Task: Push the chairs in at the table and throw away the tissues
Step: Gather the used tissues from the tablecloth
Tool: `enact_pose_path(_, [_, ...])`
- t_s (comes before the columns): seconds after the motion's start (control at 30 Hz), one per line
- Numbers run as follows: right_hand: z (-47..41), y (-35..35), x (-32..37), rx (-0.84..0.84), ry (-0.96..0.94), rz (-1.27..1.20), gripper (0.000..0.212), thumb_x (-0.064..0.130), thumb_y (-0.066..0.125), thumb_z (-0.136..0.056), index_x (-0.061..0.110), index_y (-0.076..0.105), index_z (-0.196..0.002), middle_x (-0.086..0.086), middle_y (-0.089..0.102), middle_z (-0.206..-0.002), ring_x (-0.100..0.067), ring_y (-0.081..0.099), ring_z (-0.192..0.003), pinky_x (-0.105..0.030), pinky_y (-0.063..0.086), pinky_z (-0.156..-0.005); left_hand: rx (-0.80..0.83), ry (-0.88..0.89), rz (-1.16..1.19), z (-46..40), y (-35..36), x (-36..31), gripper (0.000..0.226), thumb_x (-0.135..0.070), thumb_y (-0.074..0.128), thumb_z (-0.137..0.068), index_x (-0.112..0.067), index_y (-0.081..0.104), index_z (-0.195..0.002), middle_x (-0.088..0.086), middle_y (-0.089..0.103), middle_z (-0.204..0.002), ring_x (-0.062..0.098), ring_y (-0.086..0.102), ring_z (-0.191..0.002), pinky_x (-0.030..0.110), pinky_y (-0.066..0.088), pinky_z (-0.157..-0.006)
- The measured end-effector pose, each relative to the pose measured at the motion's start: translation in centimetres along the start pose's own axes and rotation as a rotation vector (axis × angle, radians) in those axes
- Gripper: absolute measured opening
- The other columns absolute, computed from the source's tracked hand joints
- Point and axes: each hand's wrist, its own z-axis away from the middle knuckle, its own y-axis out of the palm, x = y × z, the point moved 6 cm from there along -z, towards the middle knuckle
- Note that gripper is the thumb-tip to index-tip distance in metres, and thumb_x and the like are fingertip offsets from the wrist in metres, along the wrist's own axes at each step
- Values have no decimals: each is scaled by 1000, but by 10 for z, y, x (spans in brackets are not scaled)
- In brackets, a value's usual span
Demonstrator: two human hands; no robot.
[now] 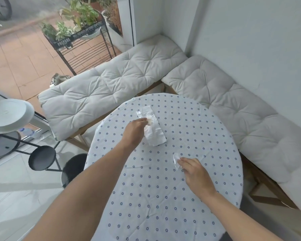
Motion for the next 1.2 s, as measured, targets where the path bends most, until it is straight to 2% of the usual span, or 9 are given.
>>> enact_pose_path(0.17, [1,3,-9,-60,70,-74,44,-9,66,-89,12,69,-128,-1,68,-128,-19,57,-117,-33,55,-94,215,22,-168,-36,49,3,26,13,45,-90,6,66,-104,19,66,-117,38,61,-117,52,55,-81])
enact_pose_path(0.27, [4,7,-11,-76,84,-98,44,-9,66,-89,13,69,-127,0,68,-128,-19,58,-116,-34,55,-94,275,48,-300,-34,70,4,25,1,45,-96,2,65,-112,17,63,-125,36,47,-134,48,46,-100])
enact_pose_path(0.37, [8,12,-14,-89,122,-124,43,-7,63,-92,15,69,-128,1,66,-131,-18,56,-119,-30,50,-99,268,28,-355,-31,80,9,43,-24,50,-101,-9,50,-141,21,26,-164,39,22,-151,52,27,-119])
enact_pose_path(0.47, [13,17,-17,-100,171,-143,39,-4,60,-96,15,69,-128,0,65,-133,-17,53,-123,-23,38,-106,329,-12,-347,-28,89,16,69,-61,42,-100,-23,23,-155,17,-6,-169,37,-3,-155,61,10,-123])
enact_pose_path(0.6, [17,22,-17,-71,196,-131,38,-3,60,-97,15,68,-129,0,65,-134,-17,53,-125,-12,28,-107,432,-43,-313,-20,94,23,102,-89,37,-84,-30,4,-161,12,-15,-168,35,-15,-154,62,4,-123])
enact_pose_path(0.7, [16,22,-13,-50,191,-120,37,-2,61,-97,15,68,-129,0,65,-133,-18,54,-123,0,20,-103,431,-44,-223,-15,88,21,92,-74,53,-91,-25,18,-161,11,-1,-170,33,-4,-155,57,13,-123])
enact_pose_path(0.83, [12,17,0,-38,137,-119,37,-1,64,-95,15,69,-129,1,66,-132,-17,56,-121,-21,39,-105,388,22,-200,0,77,7,35,-25,54,-107,-14,56,-140,11,54,-145,32,50,-136,52,56,-92])
enact_pose_path(1.0, [9,5,24,-29,4,-78,37,0,64,-95,14,67,-129,0,67,-130,-19,56,-115,-33,54,-92,279,39,-271,38,51,-7,29,-2,55,-99,-7,58,-127,11,63,-109,39,65,-87,45,53,-61])
enact_pose_path(1.2, [8,-8,67,-20,-167,-10,38,-1,66,-93,13,66,-129,0,67,-126,-21,58,-113,-34,60,-81,187,71,-254,103,10,-24,48,2,59,-99,-7,51,-145,12,50,-152,30,45,-141,52,58,-88])
